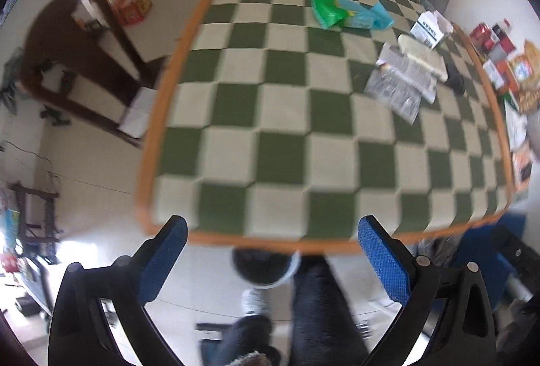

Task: Collect trash
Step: 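Move both tools back over the table, then grasp the silver blister pack with left tool while right tool grasps the white leaflet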

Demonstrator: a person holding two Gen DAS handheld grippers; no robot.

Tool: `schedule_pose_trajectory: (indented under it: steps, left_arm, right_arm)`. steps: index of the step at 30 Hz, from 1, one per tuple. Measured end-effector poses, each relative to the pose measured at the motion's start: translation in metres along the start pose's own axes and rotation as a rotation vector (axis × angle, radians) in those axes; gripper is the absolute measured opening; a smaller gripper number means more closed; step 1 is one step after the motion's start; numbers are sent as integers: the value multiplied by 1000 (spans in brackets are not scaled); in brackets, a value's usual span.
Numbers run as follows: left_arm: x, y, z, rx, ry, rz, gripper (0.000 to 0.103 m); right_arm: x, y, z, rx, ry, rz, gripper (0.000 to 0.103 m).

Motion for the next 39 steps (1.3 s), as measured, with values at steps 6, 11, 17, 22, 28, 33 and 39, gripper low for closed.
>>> schedule_pose_trajectory:
  steps: [6, 11, 17, 22, 28, 33, 39]
  left_arm:
    - [87, 83, -75, -199, -127, 149, 103]
    - [144, 133, -144, -352, -207, 346, 103]
    - [157, 155, -191, -418, -120, 509, 92]
    - [159, 155, -191, -375, 53, 262, 86]
    - [128, 130, -174, -305, 158, -82, 87]
    - [89, 115, -168, -300, 121, -15, 86]
    - [73, 105, -162, -279, 114, 8, 88]
  right_arm:
    - [48, 122, -42, -8, -66, -65, 103]
    - [92, 194, -87, -43, -128, -119, 103]
    - [134, 244, -127, -74, -213, -137, 103]
    - [147, 260, -140, -89, -232, -140, 103]
    - [112, 280, -155, -138, -114, 4, 103]
    - [35, 290, -184, -203, -41, 299, 103]
    - [-35, 288, -238, -210, -169, 712, 103]
Point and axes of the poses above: each gripper's, at about its wrist camera, not at the fingertips, and z roughly against the way its jaws point, x to its right, y to its top, the point moved 9 cm from there along -z, roughly the way its jaws point, and after that the axes turned 5 degrees about -z, right-handed, at the moved point
